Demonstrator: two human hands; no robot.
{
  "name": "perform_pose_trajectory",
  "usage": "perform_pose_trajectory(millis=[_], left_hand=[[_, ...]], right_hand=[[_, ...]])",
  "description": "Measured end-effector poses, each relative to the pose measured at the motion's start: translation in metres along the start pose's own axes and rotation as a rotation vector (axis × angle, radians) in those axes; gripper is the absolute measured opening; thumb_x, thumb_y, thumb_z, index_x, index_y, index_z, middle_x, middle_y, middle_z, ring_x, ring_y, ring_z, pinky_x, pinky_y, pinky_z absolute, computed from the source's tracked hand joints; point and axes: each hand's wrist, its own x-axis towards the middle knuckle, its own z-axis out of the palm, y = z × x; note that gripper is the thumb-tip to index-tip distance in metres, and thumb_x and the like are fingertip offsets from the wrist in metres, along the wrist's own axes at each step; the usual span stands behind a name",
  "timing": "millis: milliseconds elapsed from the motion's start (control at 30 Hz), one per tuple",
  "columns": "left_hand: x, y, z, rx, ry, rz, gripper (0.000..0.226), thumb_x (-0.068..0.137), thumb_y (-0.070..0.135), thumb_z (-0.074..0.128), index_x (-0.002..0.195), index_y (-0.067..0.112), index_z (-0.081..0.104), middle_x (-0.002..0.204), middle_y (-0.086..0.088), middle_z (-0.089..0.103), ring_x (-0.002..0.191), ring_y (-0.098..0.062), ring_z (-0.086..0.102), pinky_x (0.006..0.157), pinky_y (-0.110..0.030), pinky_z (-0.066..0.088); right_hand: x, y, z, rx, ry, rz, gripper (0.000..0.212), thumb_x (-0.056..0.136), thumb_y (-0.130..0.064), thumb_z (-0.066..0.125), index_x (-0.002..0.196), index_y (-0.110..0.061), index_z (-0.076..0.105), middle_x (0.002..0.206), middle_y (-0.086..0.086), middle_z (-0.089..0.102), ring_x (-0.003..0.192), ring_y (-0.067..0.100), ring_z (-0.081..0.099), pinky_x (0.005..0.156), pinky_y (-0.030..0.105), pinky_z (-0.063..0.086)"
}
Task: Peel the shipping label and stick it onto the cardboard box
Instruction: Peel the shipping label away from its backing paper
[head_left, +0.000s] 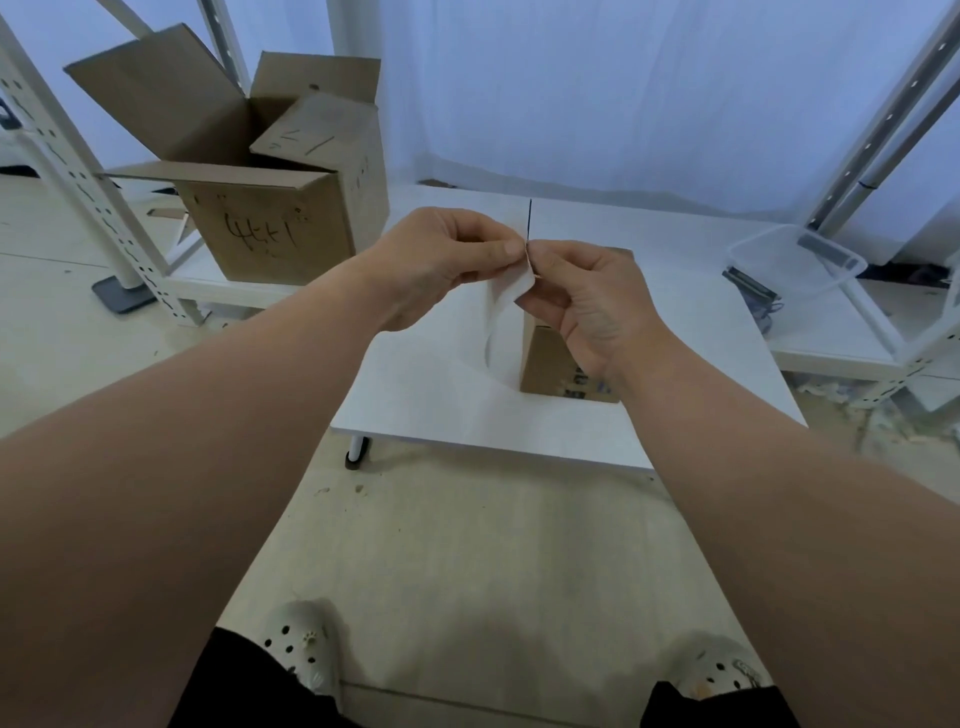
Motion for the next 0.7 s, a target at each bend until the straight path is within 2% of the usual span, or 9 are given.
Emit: perform_pose_trajectory(millis=[167, 333, 400, 500, 700], left_hand=[[0.003, -0.004, 0.001, 0.076, 0.026, -0.006, 0.008, 0.081, 0.016, 0.071, 0.081, 0.008, 0.066, 0.083, -0.003, 0.067, 0.083, -0.013, 0.064, 0.088, -0.023, 0.051], [0.002, -0.003, 0.003, 0.086, 0.02, -0.006, 0.006, 0.083, 0.012, 0.068, 0.079, 0.009, 0.065, 0.074, 0.003, 0.068, 0.076, -0.009, 0.064, 0.079, -0.018, 0.049], [0.002, -0.002, 0.003, 0.104, 0.016, -0.001, 0.004, 0.082, 0.012, 0.069, 0.08, 0.009, 0.066, 0.076, 0.001, 0.07, 0.078, -0.011, 0.066, 0.08, -0.019, 0.05], [0.003, -0.001, 0.004, 0.122, 0.017, -0.006, 0.004, 0.082, 0.011, 0.07, 0.082, 0.009, 0.067, 0.079, -0.002, 0.069, 0.079, -0.012, 0.065, 0.081, -0.02, 0.05], [0.003, 0.001, 0.007, 0.159, 0.052, 0.008, 0.004, 0.081, 0.011, 0.071, 0.081, 0.012, 0.067, 0.078, 0.0, 0.068, 0.075, -0.008, 0.064, 0.076, -0.016, 0.048]], right_hand=[[0.002, 0.004, 0.001, 0.069, -0.008, 0.034, 0.013, 0.089, -0.001, 0.061, 0.095, 0.01, 0.063, 0.09, 0.017, 0.07, 0.081, 0.026, 0.071, 0.08, 0.032, 0.059], [0.002, 0.004, 0.0, 0.124, -0.016, 0.056, 0.015, 0.09, -0.013, 0.063, 0.085, 0.001, 0.068, 0.086, 0.014, 0.072, 0.087, 0.027, 0.072, 0.086, 0.036, 0.058], [0.002, 0.004, -0.002, 0.124, -0.026, 0.059, 0.015, 0.09, -0.012, 0.063, 0.084, 0.0, 0.068, 0.087, 0.014, 0.073, 0.09, 0.028, 0.072, 0.086, 0.035, 0.058], [0.002, 0.003, -0.004, 0.149, -0.026, 0.075, 0.015, 0.091, -0.006, 0.06, 0.078, -0.001, 0.067, 0.079, 0.01, 0.074, 0.082, 0.025, 0.073, 0.084, 0.033, 0.058], [0.002, 0.0, -0.01, 0.233, -0.04, 0.093, 0.012, 0.092, -0.002, 0.056, 0.09, 0.004, 0.066, 0.083, 0.013, 0.074, 0.081, 0.023, 0.073, 0.077, 0.031, 0.06]])
